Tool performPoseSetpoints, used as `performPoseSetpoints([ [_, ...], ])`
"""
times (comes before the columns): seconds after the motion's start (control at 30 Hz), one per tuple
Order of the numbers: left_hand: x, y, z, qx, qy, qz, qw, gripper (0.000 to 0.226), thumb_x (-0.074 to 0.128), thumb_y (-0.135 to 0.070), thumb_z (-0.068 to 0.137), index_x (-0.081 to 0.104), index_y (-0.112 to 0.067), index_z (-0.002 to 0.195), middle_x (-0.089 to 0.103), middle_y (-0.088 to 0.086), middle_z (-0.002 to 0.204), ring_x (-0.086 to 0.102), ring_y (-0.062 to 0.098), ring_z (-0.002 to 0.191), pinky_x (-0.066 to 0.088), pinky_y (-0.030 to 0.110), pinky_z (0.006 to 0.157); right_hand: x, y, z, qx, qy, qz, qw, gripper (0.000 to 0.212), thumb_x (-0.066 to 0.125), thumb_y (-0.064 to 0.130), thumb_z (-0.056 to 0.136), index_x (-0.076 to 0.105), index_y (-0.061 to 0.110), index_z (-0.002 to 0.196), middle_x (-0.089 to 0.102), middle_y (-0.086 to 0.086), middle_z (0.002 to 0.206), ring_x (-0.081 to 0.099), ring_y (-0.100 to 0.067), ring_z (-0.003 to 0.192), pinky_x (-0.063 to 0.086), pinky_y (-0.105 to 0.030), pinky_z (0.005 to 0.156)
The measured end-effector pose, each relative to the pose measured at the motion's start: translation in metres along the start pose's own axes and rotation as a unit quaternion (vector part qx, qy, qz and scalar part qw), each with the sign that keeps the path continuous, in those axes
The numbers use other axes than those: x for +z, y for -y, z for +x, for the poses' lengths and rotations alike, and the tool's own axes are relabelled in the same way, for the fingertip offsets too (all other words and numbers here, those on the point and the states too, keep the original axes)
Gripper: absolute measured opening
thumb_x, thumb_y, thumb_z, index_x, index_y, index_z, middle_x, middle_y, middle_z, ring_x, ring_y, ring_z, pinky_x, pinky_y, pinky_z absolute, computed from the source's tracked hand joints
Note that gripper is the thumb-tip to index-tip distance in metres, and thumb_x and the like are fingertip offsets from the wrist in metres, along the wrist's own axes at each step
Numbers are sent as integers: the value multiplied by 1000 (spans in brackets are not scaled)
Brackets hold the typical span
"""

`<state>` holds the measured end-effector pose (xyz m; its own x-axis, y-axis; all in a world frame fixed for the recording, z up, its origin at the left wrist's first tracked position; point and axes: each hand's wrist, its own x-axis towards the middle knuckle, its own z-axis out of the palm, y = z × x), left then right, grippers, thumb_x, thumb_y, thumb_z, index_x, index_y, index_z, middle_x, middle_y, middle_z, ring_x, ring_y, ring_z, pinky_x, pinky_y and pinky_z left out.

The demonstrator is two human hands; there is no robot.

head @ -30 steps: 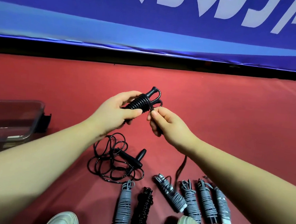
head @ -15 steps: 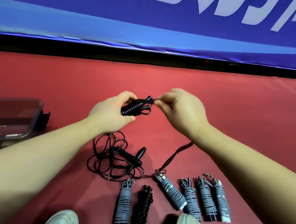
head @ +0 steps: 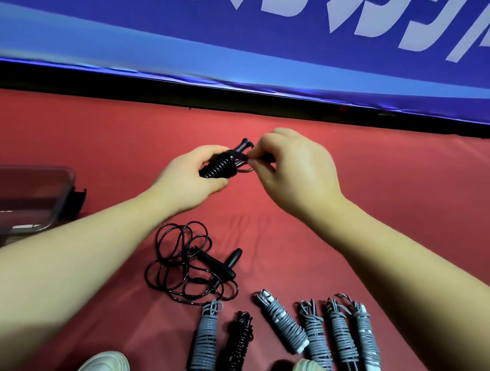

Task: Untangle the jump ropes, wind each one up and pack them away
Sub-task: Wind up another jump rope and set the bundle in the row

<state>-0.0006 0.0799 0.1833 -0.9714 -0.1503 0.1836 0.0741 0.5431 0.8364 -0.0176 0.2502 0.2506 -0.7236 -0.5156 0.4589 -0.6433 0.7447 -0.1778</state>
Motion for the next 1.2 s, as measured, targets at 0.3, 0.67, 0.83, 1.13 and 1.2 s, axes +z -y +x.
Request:
performPoseSetpoints([
  [0.3, -6, -16, -10, -73, 100, -422, 898, 42, 56, -5, 85, 57, -18, 125, 59, 6, 91, 51, 17, 56, 26, 16, 34, 42, -17, -22, 164, 100, 530, 826, 16, 50, 8, 95, 51, 16, 82, 60, 5, 72, 42, -7, 53, 34, -20, 56],
  [0.67, -21, -33, -23, -19, 378, -193, 906, 42, 67, -16, 69, 61, -16, 111, 64, 1, 71, 54, 9, 52, 39, 16, 43, 6, -65, -8, -65, 292, 31, 954, 21, 55, 34, 91, 68, 18, 88, 64, 3, 79, 58, -5, 74, 40, -24, 66],
  [0.83, -7, -32, -23, -35, 380, 10, 924, 34, 67, -34, 68, 65, -35, 102, 68, -7, 88, 57, 12, 71, 42, 29, 71, 0, -58, -4, -111, 298, -95, 943, 31, 57, 47, 86, 64, 21, 102, 63, 3, 102, 57, -20, 97, 44, -32, 74],
  [1.13, 15, -21, -21, -48, 282, 163, 944, 43, 68, -34, 83, 49, -37, 121, 60, -12, 111, 59, 9, 90, 46, 30, 87, 1, -36, -13, -48, 280, -94, 954, 27, 43, 31, 96, 61, 19, 110, 63, -4, 107, 56, -25, 101, 46, -32, 79],
  [1.2, 15, -16, -20, -55, 248, 166, 953, 58, 66, -34, 84, 40, -51, 133, 59, -14, 118, 60, 13, 100, 46, 36, 96, 5, -30, -14, -35, 246, -81, 965, 27, 43, 25, 94, 61, 17, 112, 64, -6, 105, 57, -26, 98, 44, -32, 75],
])
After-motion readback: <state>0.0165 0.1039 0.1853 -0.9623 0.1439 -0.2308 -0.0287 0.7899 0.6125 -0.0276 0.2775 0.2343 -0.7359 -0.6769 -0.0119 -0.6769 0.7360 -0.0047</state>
